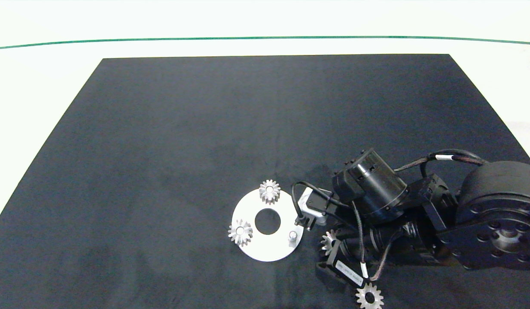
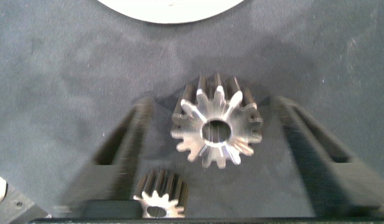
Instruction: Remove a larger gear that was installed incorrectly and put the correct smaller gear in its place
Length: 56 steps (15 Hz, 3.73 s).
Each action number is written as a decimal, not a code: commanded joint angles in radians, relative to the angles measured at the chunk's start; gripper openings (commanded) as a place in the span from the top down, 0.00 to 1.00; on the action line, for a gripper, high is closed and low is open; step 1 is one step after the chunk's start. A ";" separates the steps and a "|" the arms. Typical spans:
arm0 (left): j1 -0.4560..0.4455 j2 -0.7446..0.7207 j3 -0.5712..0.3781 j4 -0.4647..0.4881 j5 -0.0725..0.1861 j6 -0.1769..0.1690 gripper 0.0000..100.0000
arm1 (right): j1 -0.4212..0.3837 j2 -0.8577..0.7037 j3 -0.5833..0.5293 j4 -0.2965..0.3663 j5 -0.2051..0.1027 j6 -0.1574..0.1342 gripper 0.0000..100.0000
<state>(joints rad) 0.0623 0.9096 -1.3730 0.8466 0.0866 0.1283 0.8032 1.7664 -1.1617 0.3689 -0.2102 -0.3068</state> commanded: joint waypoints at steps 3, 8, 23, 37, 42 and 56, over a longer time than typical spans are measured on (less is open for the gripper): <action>0.001 0.002 0.000 0.003 0.001 0.001 0.00 | 0.048 -0.202 0.128 0.007 -0.003 -0.009 0.00; 0.001 -0.001 0.002 0.005 0.001 0.001 0.00 | 0.090 -0.297 0.300 0.004 -0.008 -0.008 0.00; 0.001 0.000 0.003 0.005 0.001 0.001 0.00 | 0.088 -0.185 0.361 -0.110 -0.006 0.000 0.11; 0.001 0.000 0.002 0.003 -0.001 0.001 0.00 | 0.051 -0.171 0.369 -0.123 -0.001 0.002 0.39; 0.001 0.000 0.002 0.003 -0.001 0.001 0.00 | 0.053 -0.153 0.369 -0.137 -0.001 0.000 0.50; -0.003 0.006 0.008 0.003 -0.001 0.001 0.00 | 0.080 -0.216 0.379 -0.137 -0.006 -0.009 0.75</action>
<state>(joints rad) 0.0606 0.9153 -1.3651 0.8451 0.0847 0.1283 0.8730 1.5736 -0.7817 0.2313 -0.2145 -0.3132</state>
